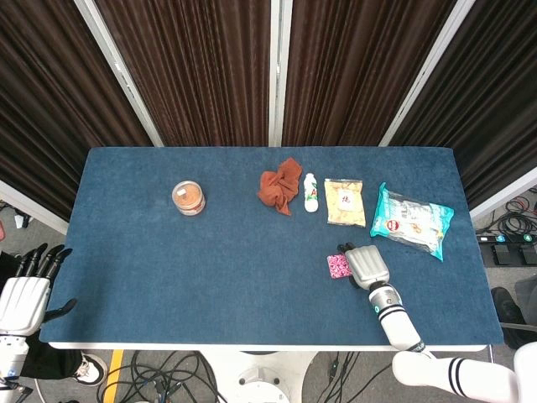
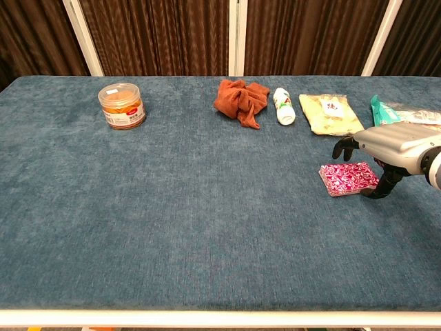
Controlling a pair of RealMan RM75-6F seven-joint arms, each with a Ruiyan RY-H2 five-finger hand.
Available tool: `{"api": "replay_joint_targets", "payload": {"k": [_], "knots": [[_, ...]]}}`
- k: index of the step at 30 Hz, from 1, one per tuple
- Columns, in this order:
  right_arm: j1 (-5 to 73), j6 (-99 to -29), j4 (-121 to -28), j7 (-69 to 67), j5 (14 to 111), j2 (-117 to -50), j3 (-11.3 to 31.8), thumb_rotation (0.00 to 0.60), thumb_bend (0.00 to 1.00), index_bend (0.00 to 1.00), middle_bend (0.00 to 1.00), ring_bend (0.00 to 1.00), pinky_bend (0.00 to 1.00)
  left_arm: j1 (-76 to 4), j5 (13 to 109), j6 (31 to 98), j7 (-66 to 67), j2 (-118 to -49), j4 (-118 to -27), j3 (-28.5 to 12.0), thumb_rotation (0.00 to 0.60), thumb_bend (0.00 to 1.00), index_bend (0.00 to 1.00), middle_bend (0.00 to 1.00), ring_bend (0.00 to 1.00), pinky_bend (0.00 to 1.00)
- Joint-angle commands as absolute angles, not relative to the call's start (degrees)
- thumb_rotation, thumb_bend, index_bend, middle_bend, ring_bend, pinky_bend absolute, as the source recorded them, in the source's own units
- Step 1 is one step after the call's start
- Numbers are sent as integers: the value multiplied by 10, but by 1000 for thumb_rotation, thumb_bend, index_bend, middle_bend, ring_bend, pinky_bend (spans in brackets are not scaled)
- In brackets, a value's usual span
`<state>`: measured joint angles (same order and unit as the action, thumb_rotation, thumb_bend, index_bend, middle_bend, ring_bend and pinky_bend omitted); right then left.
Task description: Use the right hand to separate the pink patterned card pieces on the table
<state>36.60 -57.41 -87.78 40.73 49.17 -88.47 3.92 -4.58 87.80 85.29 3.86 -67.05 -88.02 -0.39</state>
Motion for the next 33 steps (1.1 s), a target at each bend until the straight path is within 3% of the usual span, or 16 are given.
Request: {"api": "replay_joint_targets", "payload": {"k": [1, 33], "knots": [[367, -575, -877, 408, 492, -887, 38, 600, 197, 229, 247, 861, 958, -45, 876, 854, 36, -671, -879, -5, 600, 151, 121, 89, 0, 106], [374, -594, -864, 415, 487, -902, 32, 600, 217, 331, 328, 860, 958, -40, 862, 848, 8, -674, -861, -7, 600, 151, 121, 88, 0, 106]]}}
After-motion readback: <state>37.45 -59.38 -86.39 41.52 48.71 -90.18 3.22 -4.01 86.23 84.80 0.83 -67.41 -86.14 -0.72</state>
